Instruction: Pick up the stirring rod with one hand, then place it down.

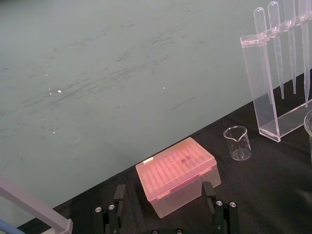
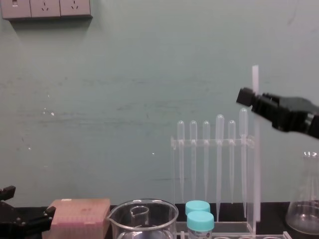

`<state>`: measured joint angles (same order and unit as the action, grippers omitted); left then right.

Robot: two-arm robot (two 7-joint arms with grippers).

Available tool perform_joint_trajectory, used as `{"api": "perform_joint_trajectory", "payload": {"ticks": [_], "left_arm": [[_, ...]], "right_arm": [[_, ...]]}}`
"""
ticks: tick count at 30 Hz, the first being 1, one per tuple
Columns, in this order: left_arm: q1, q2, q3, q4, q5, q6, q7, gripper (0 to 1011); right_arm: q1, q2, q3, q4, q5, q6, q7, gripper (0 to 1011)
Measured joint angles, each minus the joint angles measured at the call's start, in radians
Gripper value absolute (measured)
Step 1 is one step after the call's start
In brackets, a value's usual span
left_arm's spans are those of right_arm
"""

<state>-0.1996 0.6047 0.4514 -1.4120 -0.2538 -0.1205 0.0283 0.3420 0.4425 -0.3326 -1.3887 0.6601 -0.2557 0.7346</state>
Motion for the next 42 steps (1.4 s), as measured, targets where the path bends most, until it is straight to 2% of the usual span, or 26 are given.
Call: {"api": "perform_joint_trajectory", "payload": {"ticks": [9,18,26,36,42], "left_arm": [[0.0,0.0,0.0,0.0,0.0,0.0,0.0,1000],[0.0,0.0,0.0,0.0,0.0,0.0,0.0,1000],[0.0,0.0,0.0,0.0,0.0,0.0,0.0,1000],[0.0,0.0,0.0,0.0,0.0,0.0,0.0,1000],[0.0,0.0,0.0,0.0,0.0,0.0,0.0,1000]], "right_arm": [[0.021,-0.025,-0.028,0.087,-0.042,-0.078,0.015,71],[0.071,-0.078,-0.041,0.213,-0.071,-0.128,0.027,71],[0.092,-0.1,-0.048,0.267,-0.087,-0.121,0.028,71],[0.071,-0.1,-0.048,0.269,-0.099,-0.081,0.003,71],[0.063,-0.101,-0.049,0.267,-0.105,-0.078,-0.002,71]]}}
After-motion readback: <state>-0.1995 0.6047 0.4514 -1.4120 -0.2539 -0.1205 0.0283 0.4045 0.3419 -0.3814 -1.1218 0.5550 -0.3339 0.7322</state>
